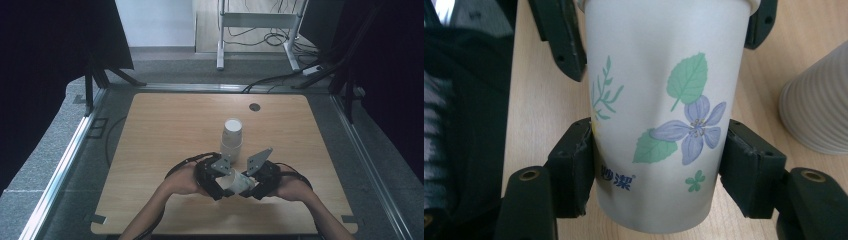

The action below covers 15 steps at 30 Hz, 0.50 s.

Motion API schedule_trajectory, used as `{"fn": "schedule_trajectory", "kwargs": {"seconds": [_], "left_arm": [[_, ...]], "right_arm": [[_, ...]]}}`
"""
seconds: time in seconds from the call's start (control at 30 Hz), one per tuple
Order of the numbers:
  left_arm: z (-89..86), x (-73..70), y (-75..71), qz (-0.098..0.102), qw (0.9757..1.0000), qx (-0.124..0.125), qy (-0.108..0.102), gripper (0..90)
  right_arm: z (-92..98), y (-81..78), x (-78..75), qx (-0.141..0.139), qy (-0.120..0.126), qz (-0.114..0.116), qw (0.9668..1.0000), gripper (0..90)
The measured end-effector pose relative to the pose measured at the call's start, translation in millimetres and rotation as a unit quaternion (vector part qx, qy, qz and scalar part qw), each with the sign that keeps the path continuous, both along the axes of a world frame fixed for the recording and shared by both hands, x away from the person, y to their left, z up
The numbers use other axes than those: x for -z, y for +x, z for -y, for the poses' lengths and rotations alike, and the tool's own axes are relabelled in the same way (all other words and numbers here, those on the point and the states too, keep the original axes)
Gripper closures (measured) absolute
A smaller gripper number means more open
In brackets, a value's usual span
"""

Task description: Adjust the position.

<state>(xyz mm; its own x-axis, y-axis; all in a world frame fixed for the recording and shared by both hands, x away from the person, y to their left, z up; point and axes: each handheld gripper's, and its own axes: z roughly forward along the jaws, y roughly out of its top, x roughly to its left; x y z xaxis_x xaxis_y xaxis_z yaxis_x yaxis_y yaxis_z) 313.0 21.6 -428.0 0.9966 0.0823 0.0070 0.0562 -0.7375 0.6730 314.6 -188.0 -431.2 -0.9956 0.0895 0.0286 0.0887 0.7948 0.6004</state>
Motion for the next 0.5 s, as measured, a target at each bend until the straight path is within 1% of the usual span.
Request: {"fn": "schedule_trajectory", "kwargs": {"seconds": [0.07,0.1,0.13,0.17,0.2,0.27,0.33,0.37,0.43,0.47,0.5], "left_arm": [[-2.7,-1.4,1.4,-0.007,0.9999,-0.005,-0.014,15.7],[-2.7,-1.4,1.4,-0.007,0.9999,-0.005,-0.014,15.0],[-4.9,-2.1,3.2,-0.014,0.9995,-0.012,-0.026,14.9],[-5.7,-2.1,3.7,-0.019,0.9991,-0.018,-0.034,14.7],[-5.7,-2.1,3.7,-0.019,0.9991,-0.018,-0.034,14.5],[-8.2,-3.0,5.8,-0.029,0.9983,-0.023,-0.045,14.5],[-10.1,-3.6,6.9,-0.036,0.9973,-0.028,-0.057,14.5],[-10.5,-3.7,7.1,-0.039,0.9971,-0.028,-0.060,14.7],[-10.6,-4.1,6.9,-0.040,0.9967,-0.030,-0.064,14.9],[-10.6,-4.1,6.9,-0.040,0.9967,-0.030,-0.064,14.9],[-10.6,-4.8,6.9,-0.042,0.9964,-0.029,-0.068,15.3]], "right_arm": [[4.6,0.3,0.0,0.007,0.022,-0.006,0.9997,36.1],[4.6,0.3,0.0,0.007,0.022,-0.006,0.9997,36.1],[9.2,0.4,0.6,0.014,0.045,-0.010,0.9988,36.1],[10.5,0.3,0.9,0.015,0.052,-0.011,0.9985,36.1],[10.5,0.3,0.9,0.015,0.052,-0.011,0.9985,36.1],[13.5,-0.5,2.3,0.017,0.069,-0.010,0.9974,36.0],[15.6,-1.8,4.7,0.020,0.080,-0.007,0.9965,36.0],[16.1,-2.1,5.6,0.020,0.085,-0.006,0.9961,35.9],[16.9,-2.6,7.2,0.022,0.095,-0.005,0.9952,35.9],[16.9,-2.6,7.2,0.022,0.095,-0.005,0.9952,35.9],[17.7,-2.8,8.6,0.022,0.105,-0.005,0.9942,36.0]]}}
